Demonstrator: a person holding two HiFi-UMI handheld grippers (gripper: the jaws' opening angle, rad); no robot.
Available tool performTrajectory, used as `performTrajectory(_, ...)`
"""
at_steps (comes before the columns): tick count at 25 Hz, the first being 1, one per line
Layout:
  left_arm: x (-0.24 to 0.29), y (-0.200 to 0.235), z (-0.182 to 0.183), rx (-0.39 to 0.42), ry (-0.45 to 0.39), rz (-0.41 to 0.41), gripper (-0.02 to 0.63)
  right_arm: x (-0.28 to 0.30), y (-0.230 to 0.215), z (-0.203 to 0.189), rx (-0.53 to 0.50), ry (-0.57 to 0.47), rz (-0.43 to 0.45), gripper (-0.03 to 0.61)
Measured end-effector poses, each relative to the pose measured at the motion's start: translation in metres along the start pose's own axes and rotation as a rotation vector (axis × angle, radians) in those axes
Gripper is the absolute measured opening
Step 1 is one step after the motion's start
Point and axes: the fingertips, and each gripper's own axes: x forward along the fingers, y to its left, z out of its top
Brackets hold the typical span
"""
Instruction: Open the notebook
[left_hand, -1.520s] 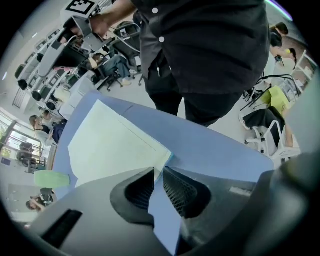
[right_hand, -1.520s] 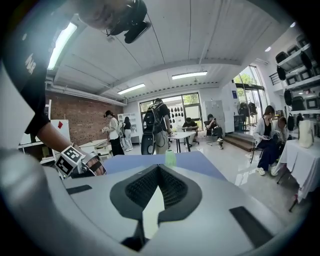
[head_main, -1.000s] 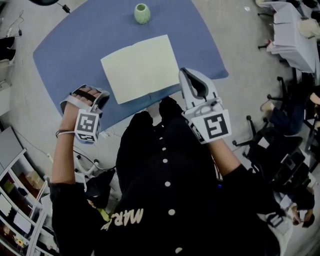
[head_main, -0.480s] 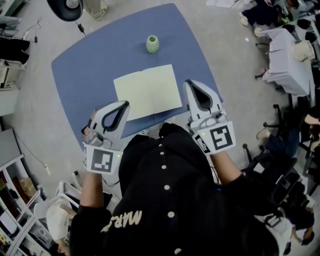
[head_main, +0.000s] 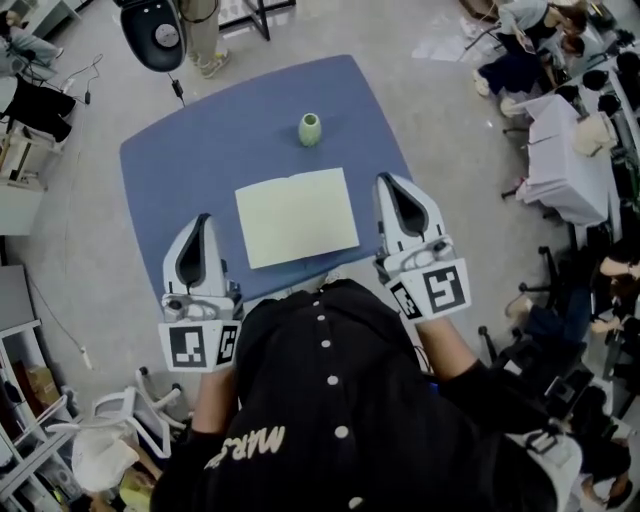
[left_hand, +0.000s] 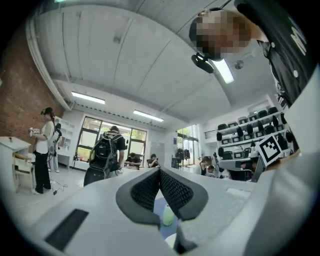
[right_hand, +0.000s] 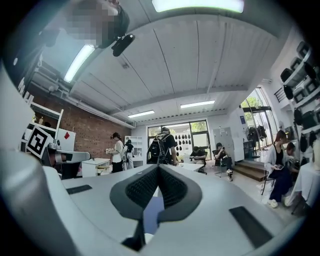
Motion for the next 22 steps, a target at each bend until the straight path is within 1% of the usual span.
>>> performTrajectory(6, -0.021, 0.008, 0.011, -0.006, -0.027, 0.129, 0.003, -0.017, -0.002, 0.014, -0.026, -0.030, -0.023, 0.002)
performTrajectory(8, -0.024, 0.012, 0.015, -0.002, -0.026, 0.155, 0.003, -0.019, -0.004, 0.017, -0.026, -0.038, -0.031, 0.002)
performTrajectory(14, -0.031, 0.009, 0.029, 0.051, -0.039, 0.164, 0.003, -0.028, -0.012, 0.025, -0.020, -0.054, -0.057, 0.002)
performTrajectory(16, -0.032, 0.010, 0.029, 0.056, -0.034, 0.169, 0.003, -0.031, -0.014, 0.026, -0.015, -0.057, -0.064, 0.002)
performTrajectory(19, -0.033, 0.009, 0.030, 0.062, -0.029, 0.168, 0.003, -0.034, -0.014, 0.027, -0.015, -0.052, -0.053, 0.000)
performTrajectory(22, -0.032, 0.002, 0.029, 0.082, -0.024, 0.149, 0.003, -0.036, -0.013, 0.025, -0.015, -0.050, -0.047, 0.000)
